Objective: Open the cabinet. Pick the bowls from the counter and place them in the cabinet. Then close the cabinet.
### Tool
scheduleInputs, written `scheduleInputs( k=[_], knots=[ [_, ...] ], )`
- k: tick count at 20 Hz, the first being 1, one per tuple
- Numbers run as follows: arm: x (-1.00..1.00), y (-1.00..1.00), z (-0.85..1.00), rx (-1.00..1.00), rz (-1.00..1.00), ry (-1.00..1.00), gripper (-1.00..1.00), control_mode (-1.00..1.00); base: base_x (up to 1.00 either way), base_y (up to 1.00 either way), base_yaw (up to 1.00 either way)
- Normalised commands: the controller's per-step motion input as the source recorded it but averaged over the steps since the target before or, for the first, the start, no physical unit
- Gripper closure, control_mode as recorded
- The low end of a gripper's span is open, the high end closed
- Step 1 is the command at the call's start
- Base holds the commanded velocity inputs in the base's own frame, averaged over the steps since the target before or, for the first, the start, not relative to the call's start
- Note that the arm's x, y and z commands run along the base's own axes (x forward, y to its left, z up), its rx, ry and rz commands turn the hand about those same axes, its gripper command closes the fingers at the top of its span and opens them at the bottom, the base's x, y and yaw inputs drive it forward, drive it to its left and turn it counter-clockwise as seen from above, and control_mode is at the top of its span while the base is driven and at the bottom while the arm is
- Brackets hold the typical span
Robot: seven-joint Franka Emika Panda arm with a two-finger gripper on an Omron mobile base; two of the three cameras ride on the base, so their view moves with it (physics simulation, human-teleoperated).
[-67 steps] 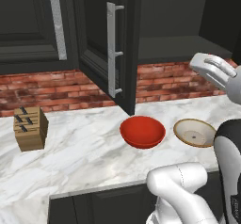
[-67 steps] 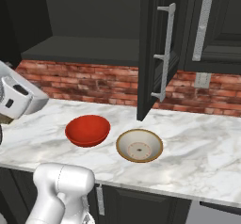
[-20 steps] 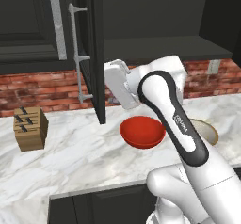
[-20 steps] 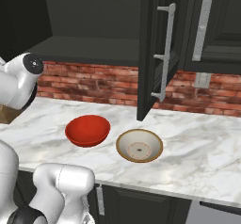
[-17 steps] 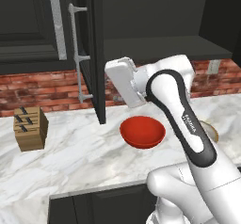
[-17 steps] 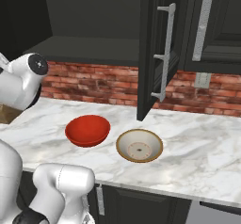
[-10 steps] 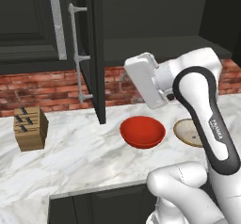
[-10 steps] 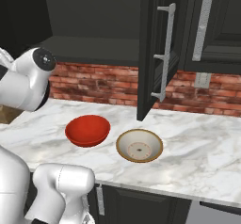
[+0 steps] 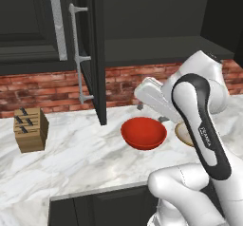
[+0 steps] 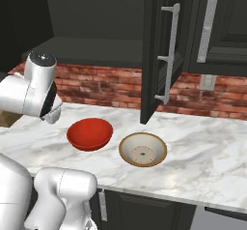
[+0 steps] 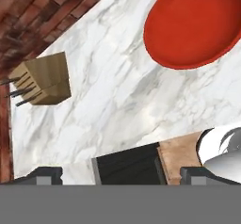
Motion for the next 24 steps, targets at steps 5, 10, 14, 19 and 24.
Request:
scheduleInputs(
  k=[5,10,14,19,24],
  knots=[
    [0.00,-0.62,-0.61,-0.25,0.00,0.08,-1.00,-1.00,0.00,0.00,0.00],
    [0.02,-0.32,-0.65,-0.26,-0.05,0.03,-1.00,-1.00,0.00,0.00,0.00],
    [0.00,-0.41,-0.44,-0.19,-0.09,0.00,-1.00,-1.00,0.00,0.00,0.00],
    [0.05,-0.37,-0.32,-0.05,-0.07,0.00,-1.00,-1.00,0.00,0.00,0.00],
    [0.16,-0.42,-0.37,0.00,-0.05,0.04,-1.00,-1.00,0.00,0.00,0.00]
  ],
)
